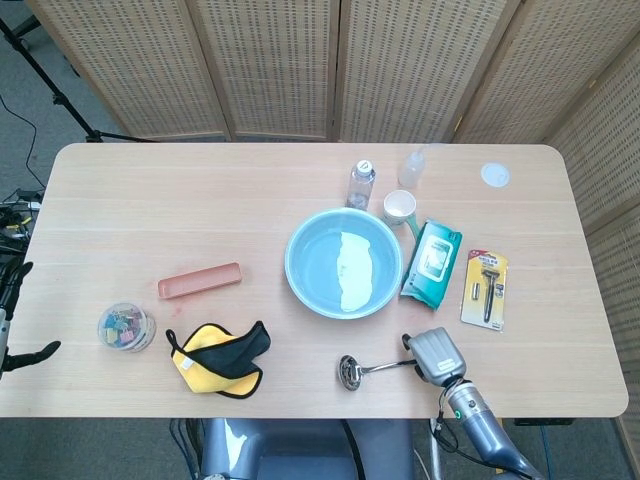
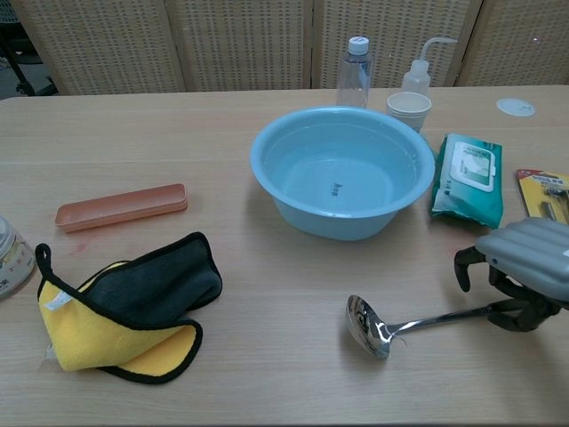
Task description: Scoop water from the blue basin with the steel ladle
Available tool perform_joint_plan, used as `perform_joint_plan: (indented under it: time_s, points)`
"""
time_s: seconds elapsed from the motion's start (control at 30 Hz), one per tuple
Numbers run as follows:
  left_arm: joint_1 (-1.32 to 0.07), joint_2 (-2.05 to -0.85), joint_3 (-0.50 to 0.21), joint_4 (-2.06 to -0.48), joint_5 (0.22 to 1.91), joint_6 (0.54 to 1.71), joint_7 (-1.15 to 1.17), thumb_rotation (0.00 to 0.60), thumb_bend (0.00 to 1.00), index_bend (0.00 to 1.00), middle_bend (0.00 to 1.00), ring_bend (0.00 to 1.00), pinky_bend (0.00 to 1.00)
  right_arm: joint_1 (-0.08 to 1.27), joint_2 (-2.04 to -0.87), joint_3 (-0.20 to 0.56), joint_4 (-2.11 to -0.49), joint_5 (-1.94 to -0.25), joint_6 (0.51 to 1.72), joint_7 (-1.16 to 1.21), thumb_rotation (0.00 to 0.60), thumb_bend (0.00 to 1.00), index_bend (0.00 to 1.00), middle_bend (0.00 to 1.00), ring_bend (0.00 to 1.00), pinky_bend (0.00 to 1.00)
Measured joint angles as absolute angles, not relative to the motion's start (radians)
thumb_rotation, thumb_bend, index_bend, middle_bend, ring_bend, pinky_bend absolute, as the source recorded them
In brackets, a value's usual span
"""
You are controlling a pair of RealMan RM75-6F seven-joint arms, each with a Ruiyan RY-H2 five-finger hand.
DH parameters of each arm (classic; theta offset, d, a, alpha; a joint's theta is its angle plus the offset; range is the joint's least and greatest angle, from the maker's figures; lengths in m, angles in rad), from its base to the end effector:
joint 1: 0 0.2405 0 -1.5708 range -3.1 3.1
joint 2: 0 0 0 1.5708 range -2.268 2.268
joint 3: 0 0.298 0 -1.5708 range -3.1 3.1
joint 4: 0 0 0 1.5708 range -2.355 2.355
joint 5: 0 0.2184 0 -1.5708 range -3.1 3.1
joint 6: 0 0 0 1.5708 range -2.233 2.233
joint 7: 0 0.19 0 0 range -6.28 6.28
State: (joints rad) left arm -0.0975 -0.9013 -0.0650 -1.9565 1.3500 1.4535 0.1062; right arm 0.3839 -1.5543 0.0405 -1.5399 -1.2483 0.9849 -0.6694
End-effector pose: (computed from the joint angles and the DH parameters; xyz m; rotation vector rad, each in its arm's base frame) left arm -0.3120 0.2307 0.2158 -1.3017 -0.9947 -0.8496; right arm -0.2758 -0.2873 -0.0690 1.9707 -0.8598 0.5377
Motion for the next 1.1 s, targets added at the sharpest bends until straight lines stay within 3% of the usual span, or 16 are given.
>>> perform_joint_plan:
  time_s: [1.1]
  points:
    - [-0.099,-0.898,-0.067,-1.956,1.350,1.439,0.098,0.600,0.00,0.00,0.00,0.00,0.00,0.427,-1.555,-0.005,-1.512,-1.127,1.007,-0.713,0.600,0.34,0.43,0.90,0.83,1.00]
